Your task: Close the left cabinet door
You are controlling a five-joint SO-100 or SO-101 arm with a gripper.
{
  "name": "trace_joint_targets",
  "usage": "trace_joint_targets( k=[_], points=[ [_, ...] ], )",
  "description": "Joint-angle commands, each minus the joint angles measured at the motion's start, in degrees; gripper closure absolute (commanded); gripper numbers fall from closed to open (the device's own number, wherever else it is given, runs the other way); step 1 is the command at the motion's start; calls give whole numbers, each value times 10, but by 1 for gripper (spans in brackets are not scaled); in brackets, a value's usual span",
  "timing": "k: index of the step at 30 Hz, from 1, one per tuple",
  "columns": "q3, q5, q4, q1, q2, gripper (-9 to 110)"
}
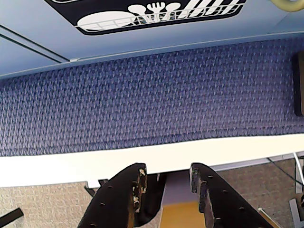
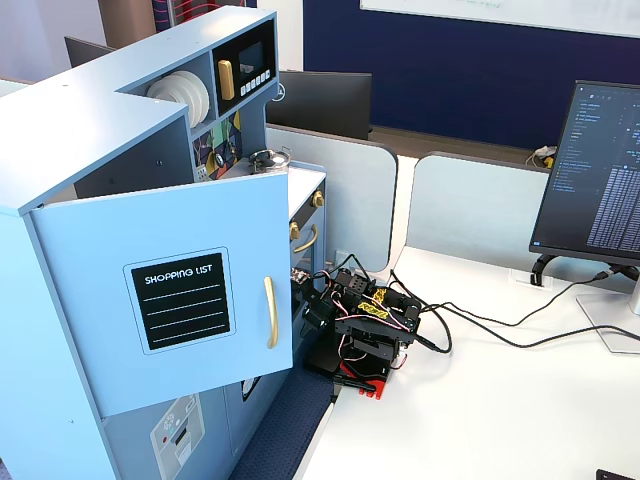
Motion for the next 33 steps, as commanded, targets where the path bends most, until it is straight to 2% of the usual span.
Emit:
trace_joint_targets(
  k=[1,11,14,16,20,23,27,33],
  points=[
    [11,0,101,-10,-4,101],
    [11,-2,101,-10,-4,101],
    [11,-18,77,-40,-4,101],
    [-3,-13,33,-101,-5,101],
    [-47,22,-88,-301,-18,101],
    [-71,18,-217,-435,-40,101],
    [-106,-58,-327,-569,-73,101],
    [-135,-134,-408,-717,-94,102]
  ],
)
